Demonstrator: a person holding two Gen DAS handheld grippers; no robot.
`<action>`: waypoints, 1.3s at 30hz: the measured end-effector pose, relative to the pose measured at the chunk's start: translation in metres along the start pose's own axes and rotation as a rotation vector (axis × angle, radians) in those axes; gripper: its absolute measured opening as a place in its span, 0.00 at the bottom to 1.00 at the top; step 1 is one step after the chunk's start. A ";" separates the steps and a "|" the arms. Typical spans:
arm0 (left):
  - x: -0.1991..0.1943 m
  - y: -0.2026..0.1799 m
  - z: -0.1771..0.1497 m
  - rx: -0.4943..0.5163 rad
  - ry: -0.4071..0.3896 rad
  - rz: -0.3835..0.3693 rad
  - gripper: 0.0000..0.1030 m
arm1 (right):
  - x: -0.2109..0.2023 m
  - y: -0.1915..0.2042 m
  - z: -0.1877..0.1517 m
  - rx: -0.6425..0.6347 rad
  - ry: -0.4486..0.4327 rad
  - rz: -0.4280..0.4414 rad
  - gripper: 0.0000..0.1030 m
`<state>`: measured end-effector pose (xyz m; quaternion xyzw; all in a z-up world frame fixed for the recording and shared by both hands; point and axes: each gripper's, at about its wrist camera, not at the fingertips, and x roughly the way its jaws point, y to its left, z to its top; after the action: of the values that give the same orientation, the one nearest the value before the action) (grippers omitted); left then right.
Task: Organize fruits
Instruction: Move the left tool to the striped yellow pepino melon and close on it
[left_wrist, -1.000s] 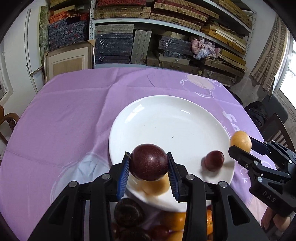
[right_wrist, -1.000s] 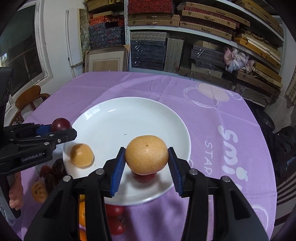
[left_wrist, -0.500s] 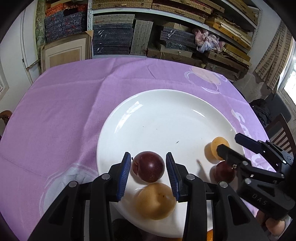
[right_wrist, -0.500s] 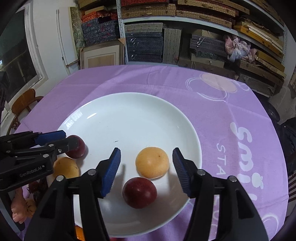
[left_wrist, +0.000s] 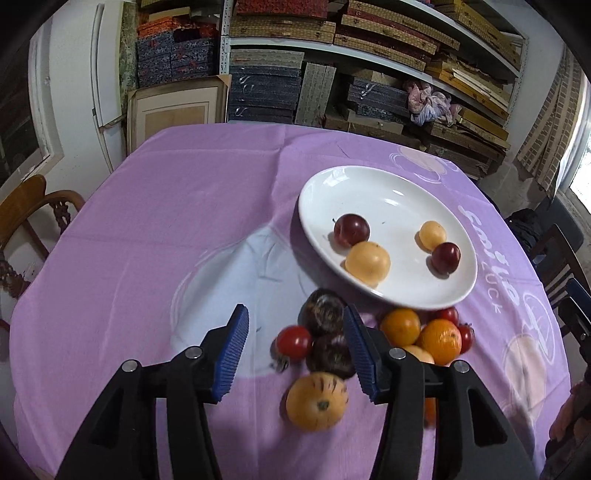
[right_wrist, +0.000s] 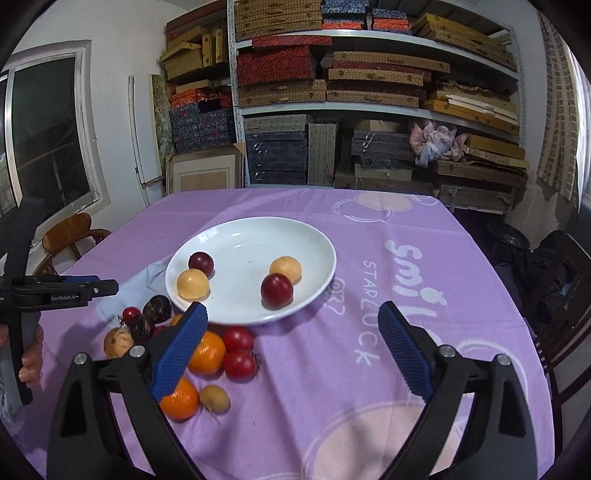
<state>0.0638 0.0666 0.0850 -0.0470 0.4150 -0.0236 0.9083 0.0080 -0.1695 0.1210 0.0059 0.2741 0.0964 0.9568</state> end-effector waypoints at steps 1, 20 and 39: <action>-0.007 0.001 -0.009 0.000 -0.009 0.005 0.54 | -0.007 0.001 -0.009 -0.003 -0.012 -0.013 0.91; 0.002 -0.022 -0.064 0.041 -0.031 0.012 0.58 | -0.016 -0.012 -0.056 0.054 -0.069 -0.076 0.96; 0.026 -0.013 -0.066 0.001 -0.006 0.035 0.62 | -0.002 -0.008 -0.060 0.051 -0.014 -0.065 0.96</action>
<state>0.0314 0.0468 0.0239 -0.0391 0.4129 -0.0078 0.9099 -0.0242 -0.1802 0.0708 0.0223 0.2700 0.0581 0.9608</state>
